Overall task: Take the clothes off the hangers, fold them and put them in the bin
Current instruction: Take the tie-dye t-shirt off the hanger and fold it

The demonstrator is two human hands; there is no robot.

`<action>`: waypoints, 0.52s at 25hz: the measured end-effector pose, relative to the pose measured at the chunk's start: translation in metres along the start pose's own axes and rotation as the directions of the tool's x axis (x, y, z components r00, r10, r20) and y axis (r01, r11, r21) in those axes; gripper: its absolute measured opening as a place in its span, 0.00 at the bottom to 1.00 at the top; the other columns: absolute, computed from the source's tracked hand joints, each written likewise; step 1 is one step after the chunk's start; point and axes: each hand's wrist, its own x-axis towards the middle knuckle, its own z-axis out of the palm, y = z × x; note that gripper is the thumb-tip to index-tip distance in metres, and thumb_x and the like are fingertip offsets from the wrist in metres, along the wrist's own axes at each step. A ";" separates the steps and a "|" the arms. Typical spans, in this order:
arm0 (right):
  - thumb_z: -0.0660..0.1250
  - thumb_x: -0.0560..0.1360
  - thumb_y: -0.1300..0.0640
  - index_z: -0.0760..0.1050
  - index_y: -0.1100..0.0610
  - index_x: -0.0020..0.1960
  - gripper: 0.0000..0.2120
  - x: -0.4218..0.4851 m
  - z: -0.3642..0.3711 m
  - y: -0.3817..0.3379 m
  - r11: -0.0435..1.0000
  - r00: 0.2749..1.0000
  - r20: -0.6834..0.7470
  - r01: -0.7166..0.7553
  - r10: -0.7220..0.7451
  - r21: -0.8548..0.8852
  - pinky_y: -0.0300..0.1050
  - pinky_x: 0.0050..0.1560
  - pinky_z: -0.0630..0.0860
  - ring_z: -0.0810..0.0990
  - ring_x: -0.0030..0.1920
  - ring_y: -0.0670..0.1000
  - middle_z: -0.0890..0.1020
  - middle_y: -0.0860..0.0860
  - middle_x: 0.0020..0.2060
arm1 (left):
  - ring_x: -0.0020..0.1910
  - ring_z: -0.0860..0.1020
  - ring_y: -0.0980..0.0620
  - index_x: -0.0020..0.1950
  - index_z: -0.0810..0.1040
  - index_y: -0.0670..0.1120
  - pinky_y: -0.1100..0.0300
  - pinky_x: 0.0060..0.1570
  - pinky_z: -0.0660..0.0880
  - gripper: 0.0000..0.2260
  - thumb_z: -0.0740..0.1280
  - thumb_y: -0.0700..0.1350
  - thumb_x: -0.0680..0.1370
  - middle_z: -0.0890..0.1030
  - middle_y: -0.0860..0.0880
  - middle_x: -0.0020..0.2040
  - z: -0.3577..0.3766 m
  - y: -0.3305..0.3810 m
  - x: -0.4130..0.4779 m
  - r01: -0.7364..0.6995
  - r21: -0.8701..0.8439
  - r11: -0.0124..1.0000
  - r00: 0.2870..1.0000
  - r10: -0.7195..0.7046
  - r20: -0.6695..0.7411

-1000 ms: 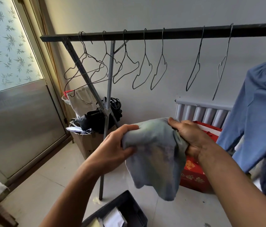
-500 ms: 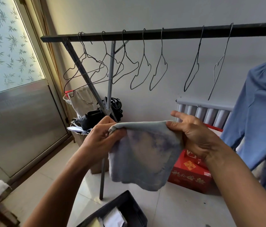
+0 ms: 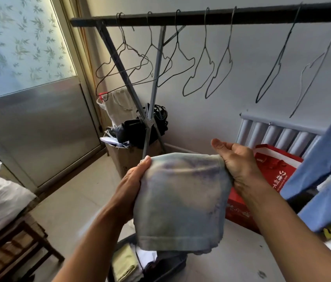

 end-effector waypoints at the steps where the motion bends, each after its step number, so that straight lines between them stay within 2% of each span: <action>1: 0.72 0.73 0.47 0.77 0.61 0.50 0.17 0.003 0.005 0.009 1.000 1.000 0.010 -0.011 0.011 -0.008 0.35 0.29 0.74 0.78 0.26 0.41 0.80 0.55 0.35 | 0.34 0.83 0.52 0.46 0.82 0.44 0.62 0.33 0.80 0.18 0.58 0.53 0.81 0.85 0.44 0.38 -0.004 -0.003 0.001 0.018 0.003 1.000 1.000 -0.018 -0.008; 2: 0.70 0.71 0.38 0.77 0.59 0.50 0.23 0.004 0.008 0.018 0.998 0.997 0.056 -0.060 0.062 -0.024 0.36 0.33 0.76 0.80 0.30 0.41 0.82 0.57 0.38 | 0.36 0.83 0.51 0.49 0.82 0.44 0.62 0.35 0.80 0.18 0.58 0.55 0.81 0.85 0.44 0.39 -0.009 -0.005 0.003 0.035 0.007 0.999 0.999 -0.035 -0.017; 3: 0.67 0.67 0.29 0.79 0.57 0.52 0.32 0.005 0.012 0.028 0.989 0.978 0.146 -0.144 0.148 -0.039 0.41 0.44 0.79 0.83 0.39 0.44 0.84 0.59 0.44 | 0.37 0.84 0.50 0.51 0.81 0.44 0.61 0.35 0.81 0.19 0.58 0.56 0.80 0.85 0.43 0.40 -0.016 -0.007 0.006 0.053 0.008 0.999 0.998 -0.053 -0.036; 4: 0.64 0.63 0.24 0.79 0.55 0.57 0.39 0.002 0.018 0.038 0.963 0.930 0.257 -0.268 0.262 -0.011 0.49 0.57 0.77 0.83 0.50 0.50 0.84 0.58 0.52 | 0.37 0.84 0.50 0.52 0.81 0.44 0.61 0.35 0.81 0.19 0.58 0.57 0.80 0.85 0.43 0.40 -0.022 -0.007 0.009 0.075 0.008 0.997 0.996 -0.074 -0.056; 5: 0.63 0.61 0.23 0.78 0.56 0.62 0.44 -0.002 0.023 0.048 0.920 0.866 0.360 -0.388 0.346 0.048 0.57 0.65 0.71 0.80 0.59 0.56 0.82 0.57 0.57 | 0.36 0.84 0.50 0.51 0.81 0.44 0.60 0.34 0.80 0.19 0.58 0.57 0.81 0.85 0.43 0.39 -0.029 -0.009 0.013 0.094 0.007 0.996 0.993 -0.093 -0.074; 6: 0.65 0.60 0.24 0.75 0.58 0.65 0.47 -0.004 0.029 0.059 0.859 0.795 0.461 -0.497 0.394 0.122 0.60 0.69 0.65 0.75 0.64 0.59 0.79 0.59 0.61 | 0.35 0.84 0.49 0.50 0.81 0.44 0.60 0.33 0.80 0.20 0.57 0.57 0.81 0.85 0.43 0.38 -0.038 -0.010 0.018 0.113 0.005 0.994 0.990 -0.112 -0.086; 8: 0.71 0.59 0.27 0.72 0.62 0.65 0.49 -0.006 0.041 0.076 0.771 0.687 0.631 -0.600 0.362 0.212 0.62 0.71 0.61 0.70 0.68 0.64 0.72 0.65 0.64 | 0.33 0.84 0.49 0.49 0.80 0.43 0.61 0.30 0.79 0.21 0.56 0.57 0.82 0.85 0.43 0.36 -0.054 -0.012 0.030 0.159 0.012 0.987 0.980 -0.156 -0.124; 9: 0.72 0.61 0.30 0.71 0.64 0.67 0.48 -0.006 0.047 0.080 0.772 0.668 0.678 -0.591 0.307 0.232 0.64 0.70 0.63 0.70 0.68 0.65 0.71 0.66 0.66 | 0.32 0.83 0.50 0.48 0.80 0.43 0.61 0.29 0.79 0.21 0.56 0.57 0.82 0.85 0.43 0.35 -0.062 -0.011 0.036 0.184 0.002 0.983 0.972 -0.181 -0.147; 10: 0.72 0.63 0.34 0.74 0.63 0.65 0.41 -0.006 0.058 0.083 0.794 0.668 0.693 -0.562 0.270 0.232 0.65 0.66 0.69 0.74 0.66 0.64 0.74 0.65 0.65 | 0.32 0.83 0.49 0.48 0.80 0.42 0.61 0.29 0.79 0.22 0.56 0.57 0.82 0.84 0.43 0.35 -0.074 -0.012 0.044 0.205 -0.018 0.979 0.967 -0.205 -0.152; 11: 0.74 0.67 0.42 0.78 0.62 0.61 0.31 -0.005 0.069 0.085 0.840 0.696 0.667 -0.507 0.266 0.193 0.62 0.60 0.76 0.78 0.61 0.63 0.77 0.65 0.62 | 0.32 0.83 0.49 0.47 0.81 0.42 0.60 0.30 0.79 0.22 0.56 0.58 0.82 0.85 0.43 0.35 -0.086 -0.014 0.051 0.227 -0.043 0.973 0.963 -0.231 -0.142; 12: 0.75 0.69 0.53 0.81 0.62 0.56 0.18 -0.003 0.082 0.085 0.888 0.742 0.608 -0.442 0.282 0.128 0.60 0.55 0.79 0.81 0.55 0.62 0.79 0.66 0.59 | 0.32 0.84 0.48 0.46 0.81 0.42 0.60 0.30 0.79 0.23 0.56 0.59 0.81 0.85 0.42 0.36 -0.097 -0.015 0.057 0.250 -0.076 0.965 0.957 -0.259 -0.131; 13: 0.73 0.70 0.62 0.81 0.62 0.51 0.11 0.003 0.099 0.089 0.911 0.791 0.533 -0.403 0.301 0.084 0.59 0.54 0.80 0.82 0.50 0.62 0.80 0.67 0.56 | 0.32 0.84 0.47 0.44 0.82 0.42 0.60 0.30 0.79 0.26 0.57 0.62 0.80 0.84 0.41 0.36 -0.113 -0.020 0.064 0.268 -0.136 0.954 0.951 -0.284 -0.124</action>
